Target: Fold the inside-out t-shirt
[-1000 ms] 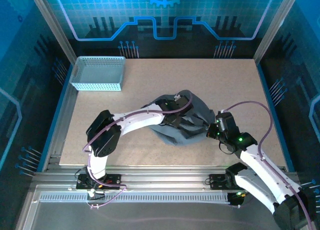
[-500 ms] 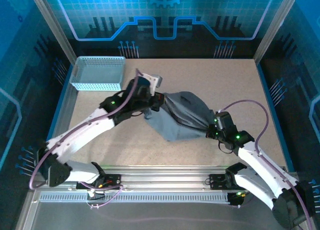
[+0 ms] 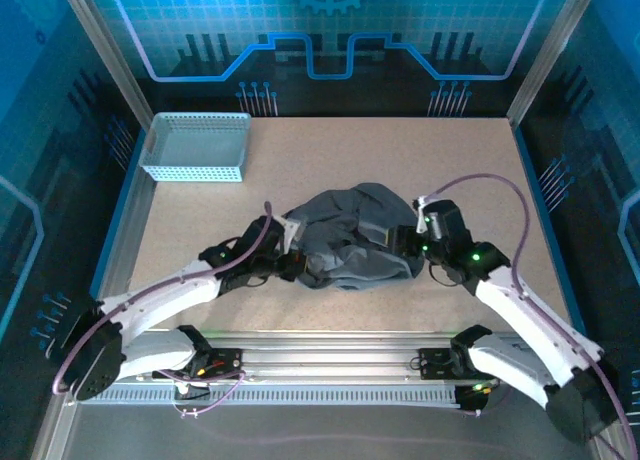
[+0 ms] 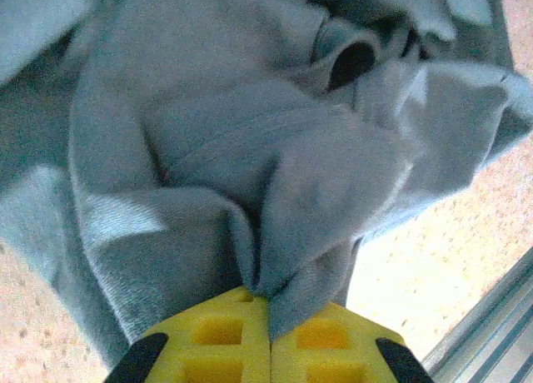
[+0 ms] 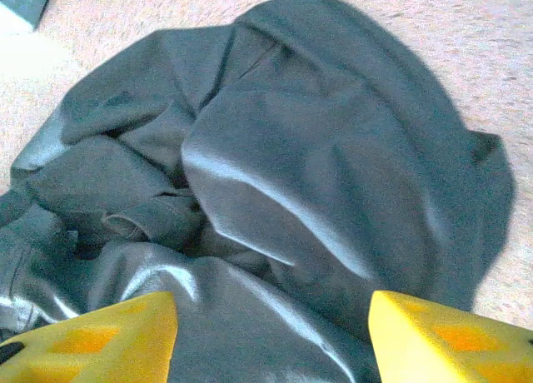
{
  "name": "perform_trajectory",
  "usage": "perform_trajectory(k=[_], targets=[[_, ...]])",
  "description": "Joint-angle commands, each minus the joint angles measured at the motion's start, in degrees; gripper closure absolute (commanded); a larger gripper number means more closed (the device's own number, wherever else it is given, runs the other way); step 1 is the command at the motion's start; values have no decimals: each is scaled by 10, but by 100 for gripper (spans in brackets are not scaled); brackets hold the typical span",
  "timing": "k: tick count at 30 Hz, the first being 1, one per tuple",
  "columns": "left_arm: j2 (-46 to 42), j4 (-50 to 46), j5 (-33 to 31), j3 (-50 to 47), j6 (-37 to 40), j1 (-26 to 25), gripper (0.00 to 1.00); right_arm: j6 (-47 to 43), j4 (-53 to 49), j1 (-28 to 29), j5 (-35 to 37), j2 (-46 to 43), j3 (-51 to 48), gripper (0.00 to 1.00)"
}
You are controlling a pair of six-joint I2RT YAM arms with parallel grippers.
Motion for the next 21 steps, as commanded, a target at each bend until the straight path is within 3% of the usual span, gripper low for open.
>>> perform_trajectory(k=[1,12,21], targets=[[-55,35,2,-66,-36,3,98,-14,32,50,19,82,36,35],[-75,57,-1,-134,-73,3,98,-25,31,82,72,349,187,35],[-65,66,-11,-133,-71,3,98,-44,30,151,52,360,216,36]])
